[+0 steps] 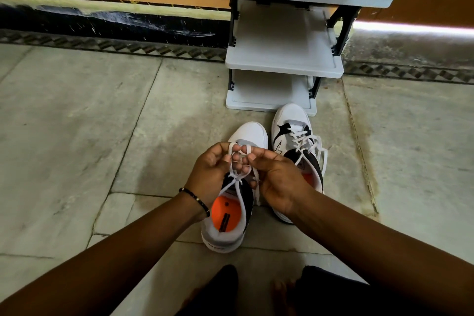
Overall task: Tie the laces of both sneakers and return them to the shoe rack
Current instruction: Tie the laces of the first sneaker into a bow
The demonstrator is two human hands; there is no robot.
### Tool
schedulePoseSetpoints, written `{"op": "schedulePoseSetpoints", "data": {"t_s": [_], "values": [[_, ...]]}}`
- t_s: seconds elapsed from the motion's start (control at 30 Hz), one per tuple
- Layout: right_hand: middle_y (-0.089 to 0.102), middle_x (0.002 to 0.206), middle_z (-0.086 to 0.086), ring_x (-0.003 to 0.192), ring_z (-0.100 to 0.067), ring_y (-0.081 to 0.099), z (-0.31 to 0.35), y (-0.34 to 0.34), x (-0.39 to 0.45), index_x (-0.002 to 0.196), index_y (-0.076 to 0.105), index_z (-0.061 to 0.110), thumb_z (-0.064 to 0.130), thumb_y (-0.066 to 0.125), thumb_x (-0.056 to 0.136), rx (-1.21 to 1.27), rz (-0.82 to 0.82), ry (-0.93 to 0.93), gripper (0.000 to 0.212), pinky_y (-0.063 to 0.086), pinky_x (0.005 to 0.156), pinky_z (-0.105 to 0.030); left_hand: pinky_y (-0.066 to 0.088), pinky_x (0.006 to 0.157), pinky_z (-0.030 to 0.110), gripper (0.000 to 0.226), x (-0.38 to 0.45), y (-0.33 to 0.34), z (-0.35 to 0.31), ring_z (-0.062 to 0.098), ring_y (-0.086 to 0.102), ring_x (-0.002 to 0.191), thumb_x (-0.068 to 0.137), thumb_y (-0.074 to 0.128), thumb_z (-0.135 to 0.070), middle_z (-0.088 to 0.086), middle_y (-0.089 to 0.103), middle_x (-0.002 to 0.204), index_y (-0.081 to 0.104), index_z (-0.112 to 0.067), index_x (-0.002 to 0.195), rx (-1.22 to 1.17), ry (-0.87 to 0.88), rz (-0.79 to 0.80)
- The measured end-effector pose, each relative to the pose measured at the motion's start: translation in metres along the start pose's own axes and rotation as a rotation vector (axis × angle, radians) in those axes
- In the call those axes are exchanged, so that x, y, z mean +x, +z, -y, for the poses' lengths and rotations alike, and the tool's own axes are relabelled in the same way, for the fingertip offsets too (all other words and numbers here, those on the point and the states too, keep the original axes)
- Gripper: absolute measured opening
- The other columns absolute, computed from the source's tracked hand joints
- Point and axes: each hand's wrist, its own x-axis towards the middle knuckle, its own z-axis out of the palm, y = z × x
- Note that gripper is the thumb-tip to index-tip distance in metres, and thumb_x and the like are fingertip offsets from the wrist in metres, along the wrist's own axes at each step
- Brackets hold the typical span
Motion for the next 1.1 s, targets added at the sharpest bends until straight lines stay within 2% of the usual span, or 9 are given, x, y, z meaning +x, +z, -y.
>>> {"op": "schedulePoseSetpoints", "data": {"t_s": [0.1,0.2,0.3,0.4,0.5,0.63,0.77,0.93,1.1], "values": [[0.068,0.069,-0.005,0.047,-0.007,0.050,-0.001,0.000,0.002,0.100,0.067,0.002,-0.004,0.047,0.086,-0.056,-0.007,-0.012,0.025,0.034,0.041,-0.016,0.051,0.057,0.012,0.029,-0.006,0.000,0.001,0.008,0.065,0.066,0.092,0.035,0.005,0.011,0.060,0.081,0.057,-0.013,0.091,0.037,0.032,0.044],[0.069,0.064,0.001,0.047,-0.007,0.049,0.001,-0.002,0.003,0.097,0.069,0.009,-0.008,0.042,0.086,-0.096,-0.007,-0.021,0.034,0.031,0.048,-0.021,0.047,0.055,0.008,0.031,-0.010,0.001,0.003,-0.001,0.062,0.062,0.090,0.040,0.006,0.005,0.066,0.084,0.058,-0.020,0.090,0.151,0.071,0.048],[0.066,0.066,-0.002,0.046,-0.007,0.050,0.003,-0.006,0.003,0.090,0.070,0.017,-0.009,0.042,0.086,-0.182,0.026,-0.030,0.038,0.028,0.049,-0.024,0.051,0.062,0.012,0.032,-0.010,0.000,0.006,0.007,0.063,0.069,0.088,0.045,0.005,0.003,0.068,0.081,0.060,-0.022,0.088,0.179,0.081,0.068],[0.061,0.068,-0.008,0.047,-0.009,0.053,0.006,-0.010,0.005,0.093,0.069,0.015,-0.009,0.044,0.085,-0.287,0.035,-0.023,0.035,0.030,0.048,-0.023,0.054,0.064,0.016,0.024,-0.004,-0.004,0.006,0.006,0.066,0.064,0.085,0.048,0.010,0.005,0.068,0.074,0.052,-0.012,0.090,0.181,0.030,0.077],[0.060,0.068,-0.013,0.050,-0.016,0.054,0.010,-0.009,0.008,0.090,0.066,0.010,-0.011,0.047,0.082,-0.252,0.011,-0.053,0.028,0.035,0.051,-0.025,0.052,0.055,0.013,0.026,0.003,-0.004,0.000,0.004,0.064,0.051,0.083,0.048,0.014,0.005,0.068,0.066,0.038,-0.008,0.094,0.140,-0.036,0.083],[0.062,0.068,-0.014,0.044,-0.018,0.057,0.019,-0.004,0.013,0.084,0.058,0.005,-0.018,0.053,0.075,-0.149,-0.007,-0.053,0.025,0.044,0.038,-0.020,0.047,0.045,0.012,0.028,0.010,-0.005,-0.013,0.006,0.063,0.043,0.079,0.059,0.007,-0.003,0.070,0.050,0.041,-0.009,0.095,0.156,-0.088,0.108],[0.064,0.066,-0.014,0.045,-0.017,0.057,0.016,-0.006,0.014,0.085,0.062,-0.003,-0.015,0.058,0.073,-0.410,0.014,-0.100,0.017,0.048,0.044,-0.022,0.045,0.043,0.012,0.021,0.010,-0.004,-0.021,0.005,0.063,0.045,0.080,0.061,0.004,-0.002,0.069,0.054,0.055,-0.013,0.090,0.227,-0.140,0.180],[0.065,0.064,-0.011,0.054,-0.016,0.060,0.017,-0.015,0.012,0.078,0.067,0.001,-0.016,0.058,0.074,-0.681,0.144,-0.194,0.019,0.049,0.053,-0.021,0.040,0.042,0.013,0.013,0.007,-0.006,-0.012,0.007,0.066,0.051,0.078,0.067,-0.007,-0.003,0.070,0.057,0.061,-0.018,0.079,0.329,-0.135,0.145],[0.068,0.082,-0.014,0.074,-0.014,0.067,0.037,-0.021,0.008,0.100,0.062,-0.003,-0.015,0.059,0.076,-0.773,0.443,-0.090,0.027,0.051,0.059,-0.013,0.043,0.043,0.016,0.011,0.008,-0.010,-0.005,0.020,0.066,0.063,0.075,0.071,-0.013,0.013,0.070,0.074,0.063,-0.012,0.083,0.291,-0.159,0.028]]}}
